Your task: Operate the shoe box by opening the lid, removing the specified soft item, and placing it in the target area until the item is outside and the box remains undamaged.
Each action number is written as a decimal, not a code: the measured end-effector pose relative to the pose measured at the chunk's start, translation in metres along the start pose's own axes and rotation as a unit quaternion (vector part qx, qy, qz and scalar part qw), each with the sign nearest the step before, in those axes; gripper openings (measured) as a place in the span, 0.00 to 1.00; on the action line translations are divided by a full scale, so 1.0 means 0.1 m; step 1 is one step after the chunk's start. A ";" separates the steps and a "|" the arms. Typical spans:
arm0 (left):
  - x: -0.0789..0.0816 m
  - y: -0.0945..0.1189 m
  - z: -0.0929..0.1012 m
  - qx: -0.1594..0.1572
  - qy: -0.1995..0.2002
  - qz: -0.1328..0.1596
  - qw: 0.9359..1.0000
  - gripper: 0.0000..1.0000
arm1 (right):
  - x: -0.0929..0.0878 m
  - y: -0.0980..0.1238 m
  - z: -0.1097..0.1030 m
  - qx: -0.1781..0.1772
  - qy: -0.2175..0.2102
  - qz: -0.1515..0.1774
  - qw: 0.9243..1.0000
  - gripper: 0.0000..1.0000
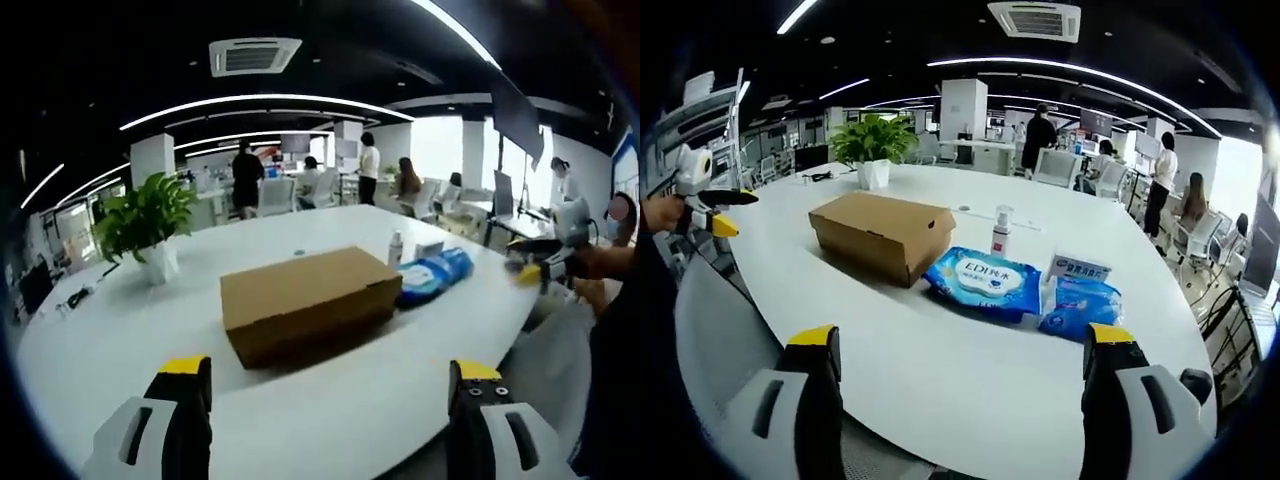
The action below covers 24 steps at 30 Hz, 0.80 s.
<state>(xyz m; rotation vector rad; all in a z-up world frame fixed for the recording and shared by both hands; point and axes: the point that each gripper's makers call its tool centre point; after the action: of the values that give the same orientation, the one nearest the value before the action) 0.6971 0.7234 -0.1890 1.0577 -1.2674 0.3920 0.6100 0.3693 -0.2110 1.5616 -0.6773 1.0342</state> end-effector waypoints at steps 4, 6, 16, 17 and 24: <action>0.00 0.02 -0.02 0.000 -0.006 0.003 1.000 1.00 | -0.01 0.01 -0.03 0.001 -0.002 0.002 1.000 0.96; 0.00 0.03 -0.02 0.001 -0.007 0.002 1.000 1.00 | -0.01 0.02 -0.04 0.001 -0.003 0.004 1.000 0.96; 0.07 0.06 0.02 0.003 -0.008 0.009 1.000 1.00 | -0.01 0.03 -0.01 0.001 -0.003 0.003 1.000 0.96; 0.08 0.06 0.03 0.003 -0.009 0.011 1.000 1.00 | -0.01 0.03 0.00 0.001 -0.003 0.002 1.000 0.96; 0.13 0.07 0.04 0.001 -0.008 0.016 1.000 1.00 | 0.00 0.03 0.04 -0.002 -0.011 0.005 1.000 0.96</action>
<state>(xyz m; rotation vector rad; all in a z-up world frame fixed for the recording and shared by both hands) 0.6931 0.7195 -0.1744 1.0451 -1.3003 0.4097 0.6082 0.3648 -0.2096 1.5694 -0.7024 1.0253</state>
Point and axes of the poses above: the point that each gripper's makers call its tool centre point, and the gripper's own axes: y roughly backward along the fingers, z roughly to its right, x roughly out of its top, and after that the axes turned 9 degrees about x, right-handed
